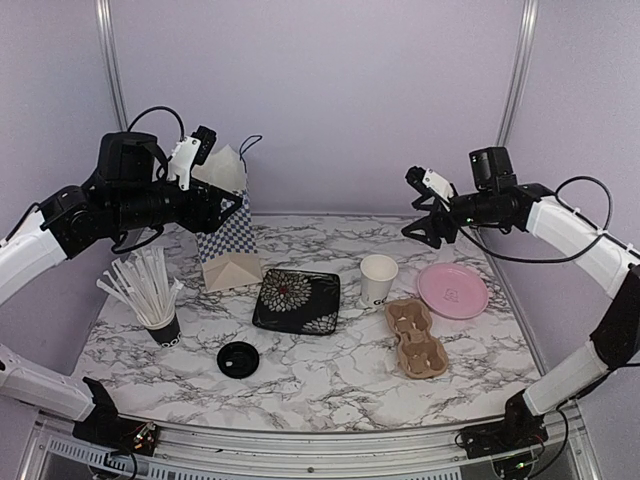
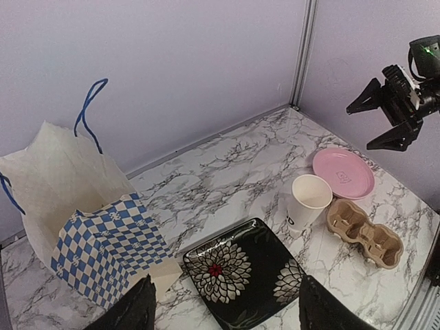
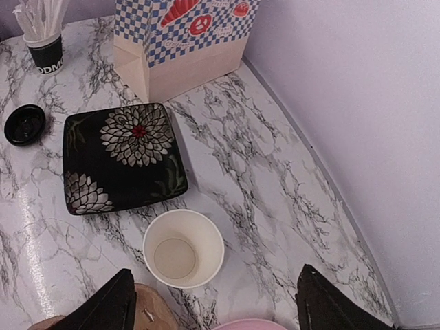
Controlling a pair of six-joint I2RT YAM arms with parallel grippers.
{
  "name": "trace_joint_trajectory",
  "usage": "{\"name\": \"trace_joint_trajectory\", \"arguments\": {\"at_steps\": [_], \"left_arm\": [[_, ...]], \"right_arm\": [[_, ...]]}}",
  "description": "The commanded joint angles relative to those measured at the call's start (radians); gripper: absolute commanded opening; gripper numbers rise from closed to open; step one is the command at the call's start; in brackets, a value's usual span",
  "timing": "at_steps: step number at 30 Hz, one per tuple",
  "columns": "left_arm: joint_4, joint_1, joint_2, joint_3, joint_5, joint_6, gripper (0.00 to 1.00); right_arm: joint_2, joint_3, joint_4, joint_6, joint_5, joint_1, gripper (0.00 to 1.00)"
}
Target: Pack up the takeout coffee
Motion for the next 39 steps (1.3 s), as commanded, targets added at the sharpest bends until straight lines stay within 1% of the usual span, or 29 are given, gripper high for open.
{"name": "trace_joint_trajectory", "arguments": {"at_steps": [1, 4, 8, 18, 24, 28, 33, 39], "left_arm": [[-0.043, -0.007, -0.017, -0.015, 0.015, -0.055, 0.72], [-0.047, -0.009, -0.025, -0.028, 0.038, -0.081, 0.72], [-0.075, -0.012, -0.008, -0.016, 0.039, -0.071, 0.72], [-0.092, -0.014, 0.026, 0.014, 0.022, -0.062, 0.72], [-0.092, -0.013, 0.019, 0.017, -0.004, -0.088, 0.72], [-0.091, -0.014, 0.032, 0.018, -0.007, -0.103, 0.72], [-0.089, -0.014, 0.057, 0.037, 0.002, -0.117, 0.71], [-0.091, -0.018, 0.062, 0.042, -0.005, -0.129, 0.71]], "right_arm": [[0.029, 0.06, -0.167, -0.137, 0.009, 0.069, 0.76], [0.038, 0.056, -0.197, -0.178, 0.029, 0.09, 0.73], [0.038, 0.041, -0.222, -0.205, 0.029, 0.095, 0.72], [0.044, 0.067, -0.251, -0.205, 0.074, 0.133, 0.7], [0.096, 0.071, -0.295, -0.24, 0.124, 0.161, 0.63], [0.124, 0.082, -0.335, -0.251, 0.12, 0.166, 0.61], [0.142, 0.068, -0.333, -0.27, 0.146, 0.171, 0.59], [0.18, 0.115, -0.347, -0.272, 0.164, 0.184, 0.54]]}}
